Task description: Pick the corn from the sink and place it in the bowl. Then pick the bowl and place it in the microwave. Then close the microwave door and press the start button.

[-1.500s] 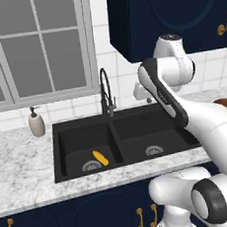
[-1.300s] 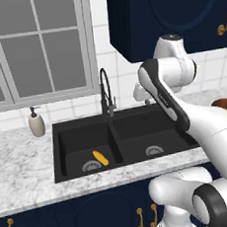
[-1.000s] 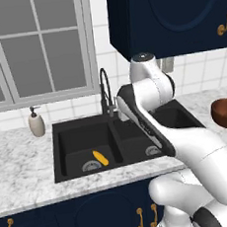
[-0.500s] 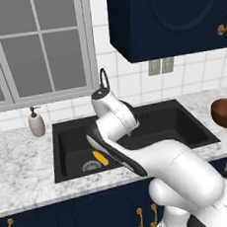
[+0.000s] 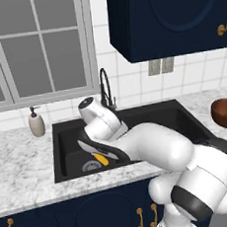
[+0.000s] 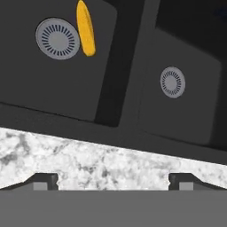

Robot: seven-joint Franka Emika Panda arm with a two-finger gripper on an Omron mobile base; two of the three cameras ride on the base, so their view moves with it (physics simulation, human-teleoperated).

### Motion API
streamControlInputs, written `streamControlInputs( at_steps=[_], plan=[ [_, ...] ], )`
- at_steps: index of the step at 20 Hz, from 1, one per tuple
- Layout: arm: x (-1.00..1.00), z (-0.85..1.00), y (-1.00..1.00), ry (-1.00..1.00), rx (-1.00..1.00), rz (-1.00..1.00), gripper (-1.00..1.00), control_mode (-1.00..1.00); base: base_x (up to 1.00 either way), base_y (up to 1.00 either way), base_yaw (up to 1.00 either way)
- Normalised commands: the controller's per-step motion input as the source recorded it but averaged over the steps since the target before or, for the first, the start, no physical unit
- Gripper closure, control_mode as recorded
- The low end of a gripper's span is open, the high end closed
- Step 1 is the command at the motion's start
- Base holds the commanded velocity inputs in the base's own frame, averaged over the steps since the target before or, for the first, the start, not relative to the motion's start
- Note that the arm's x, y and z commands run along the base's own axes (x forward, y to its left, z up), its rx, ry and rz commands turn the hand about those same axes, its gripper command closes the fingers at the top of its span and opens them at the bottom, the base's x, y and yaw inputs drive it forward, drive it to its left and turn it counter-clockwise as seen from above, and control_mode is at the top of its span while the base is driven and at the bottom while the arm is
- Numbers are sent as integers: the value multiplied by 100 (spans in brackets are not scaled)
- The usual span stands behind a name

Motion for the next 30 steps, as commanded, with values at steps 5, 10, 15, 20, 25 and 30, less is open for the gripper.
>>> streamControlInputs(
  at_steps=[5, 10, 15, 20, 25, 30],
  plan=[
    [45, -40, 7, 1, 0, 0, -100, -100, 0, 0, 0],
    [43, -53, 0, 1, 0, -5, -100, -100, 0, 0, 0],
    [33, -39, 2, 0, 0, -1, -100, -100, 0, 0, 0],
    [36, -37, 2, 1, 0, 0, -100, -100, 0, 0, 0],
    [43, -51, 6, 4, 0, 0, -100, -100, 0, 0, 0],
    [51, -41, 20, 2, 0, 0, -100, -100, 0, 0, 0]
  ],
)
